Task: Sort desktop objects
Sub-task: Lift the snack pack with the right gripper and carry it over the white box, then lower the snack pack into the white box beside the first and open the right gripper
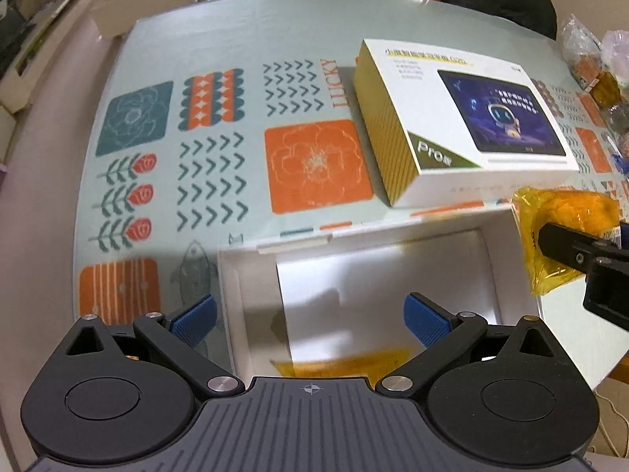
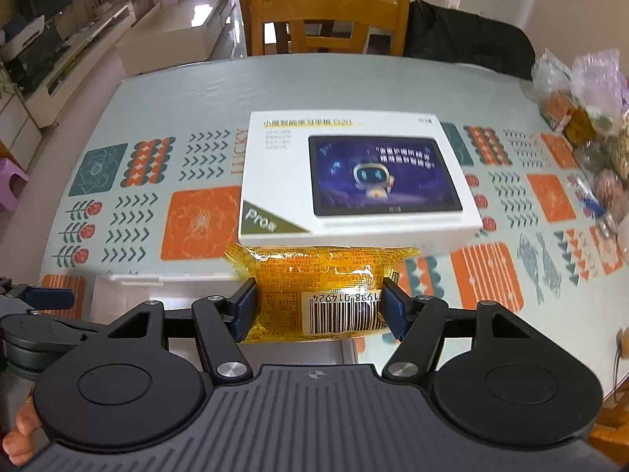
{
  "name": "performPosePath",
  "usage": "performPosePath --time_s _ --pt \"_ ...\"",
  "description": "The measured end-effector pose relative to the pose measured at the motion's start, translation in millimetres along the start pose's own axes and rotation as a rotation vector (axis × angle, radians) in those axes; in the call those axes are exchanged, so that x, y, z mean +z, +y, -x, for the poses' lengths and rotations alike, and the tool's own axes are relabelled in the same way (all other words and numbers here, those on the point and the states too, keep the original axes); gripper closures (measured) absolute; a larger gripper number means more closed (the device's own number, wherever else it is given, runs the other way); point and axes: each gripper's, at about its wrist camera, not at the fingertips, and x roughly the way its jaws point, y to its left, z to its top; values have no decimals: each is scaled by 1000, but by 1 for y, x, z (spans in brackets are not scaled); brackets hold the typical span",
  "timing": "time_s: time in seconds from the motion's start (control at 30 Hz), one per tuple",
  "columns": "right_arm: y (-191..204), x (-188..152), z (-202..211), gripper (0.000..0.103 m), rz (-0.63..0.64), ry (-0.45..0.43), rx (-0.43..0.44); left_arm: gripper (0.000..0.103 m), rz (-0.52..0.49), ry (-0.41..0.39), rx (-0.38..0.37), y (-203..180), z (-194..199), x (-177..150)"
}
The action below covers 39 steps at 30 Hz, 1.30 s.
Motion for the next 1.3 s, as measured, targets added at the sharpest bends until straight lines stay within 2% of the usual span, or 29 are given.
performPosePath --time_s 0.3,0.53,0.73,1.17,1.3 --pt "-13 -42 5 23 -14 56 62 0 67 42 51 7 4 -37" --pt "-15 -69 -3 23 -9 130 121 0 114 58 79 19 4 -46" --pt "-8 -72 -21 23 -9 170 157 0 122 70 92 22 2 -49" --pt "-4 -73 -51 22 -27 226 126 0 143 105 116 43 -7 -46" --pt "-3 -74 -59 19 -32 243 115 0 137 118 108 44 -13 -44"
